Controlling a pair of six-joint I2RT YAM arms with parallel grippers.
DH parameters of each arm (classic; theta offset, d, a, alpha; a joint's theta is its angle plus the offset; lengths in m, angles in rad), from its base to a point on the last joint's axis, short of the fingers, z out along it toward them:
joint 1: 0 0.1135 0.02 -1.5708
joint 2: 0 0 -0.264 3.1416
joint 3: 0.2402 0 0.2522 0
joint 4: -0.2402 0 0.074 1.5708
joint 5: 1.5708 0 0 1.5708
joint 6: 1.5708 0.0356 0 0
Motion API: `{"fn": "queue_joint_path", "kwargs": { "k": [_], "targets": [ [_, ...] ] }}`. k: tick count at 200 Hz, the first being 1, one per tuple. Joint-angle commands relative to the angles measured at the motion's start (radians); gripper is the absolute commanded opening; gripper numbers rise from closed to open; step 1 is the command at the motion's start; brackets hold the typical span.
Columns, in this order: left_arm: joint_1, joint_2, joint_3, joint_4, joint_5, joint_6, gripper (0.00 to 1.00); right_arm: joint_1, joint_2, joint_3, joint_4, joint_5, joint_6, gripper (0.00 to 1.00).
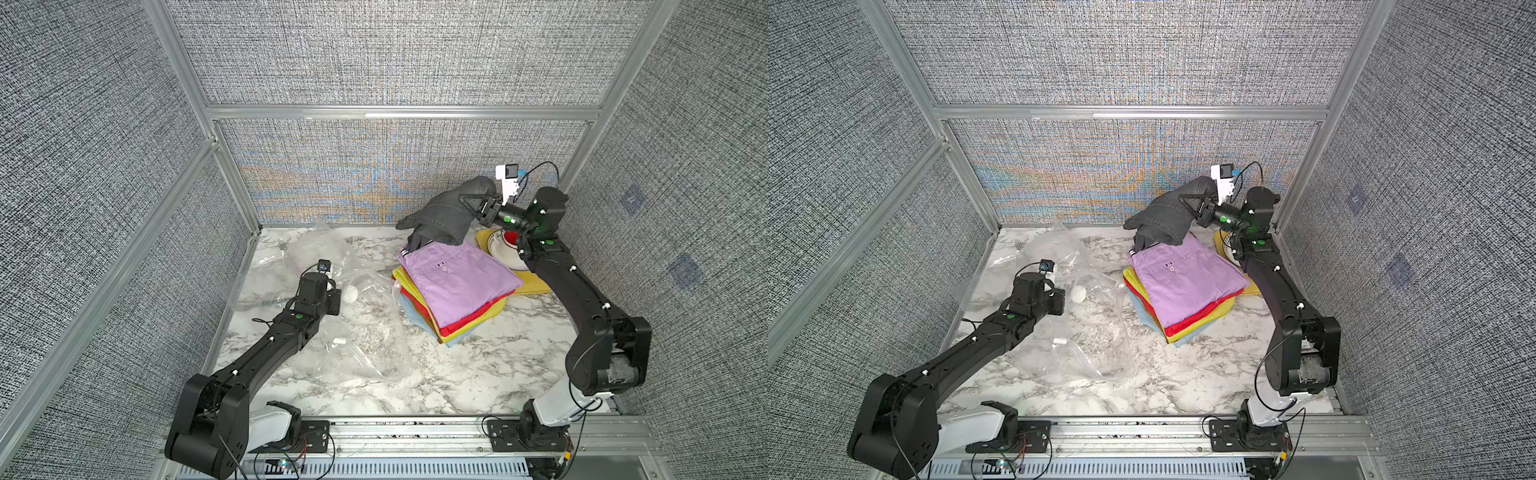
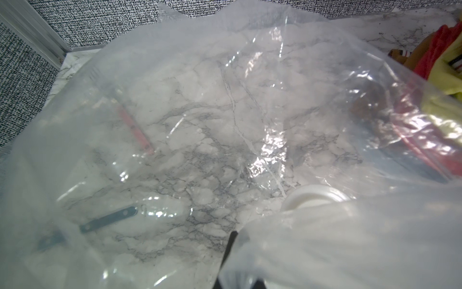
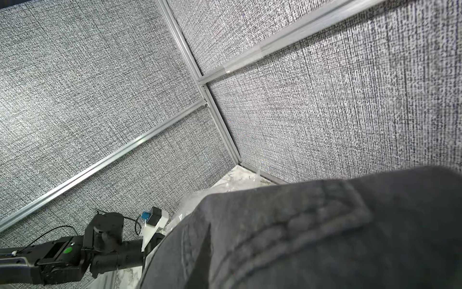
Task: Take the trousers out of the vacuum bag
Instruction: Place the trousers at the center of the board.
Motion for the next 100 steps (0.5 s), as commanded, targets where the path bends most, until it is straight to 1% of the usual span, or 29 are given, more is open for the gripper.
{"fn": "queue_joint_path", "kwargs": {
  "k": [1, 28, 46, 73, 100],
  "targets": [
    [0.002, -0.004, 0.006, 0.015, -0.015, -0.004, 0.00, 0.001, -0.015, -0.041, 0.096, -0.012, 0.008, 0.00],
    [0.004, -0.014, 0.004, 0.010, -0.018, -0.001, 0.00, -0.005, -0.069, -0.137, 0.080, 0.000, -0.002, 0.00],
    [0.004, -0.015, 0.006, 0.012, -0.016, -0.001, 0.00, -0.004, -0.117, -0.201, 0.029, 0.052, -0.019, 0.00],
    [0.004, -0.004, 0.014, 0.015, -0.009, -0.001, 0.00, -0.003, -0.192, -0.295, 0.001, 0.084, 0.008, 0.00],
    [0.004, 0.005, 0.020, 0.015, -0.001, -0.003, 0.00, 0.000, -0.282, -0.384, -0.075, 0.143, -0.009, 0.00]
  ]
}}
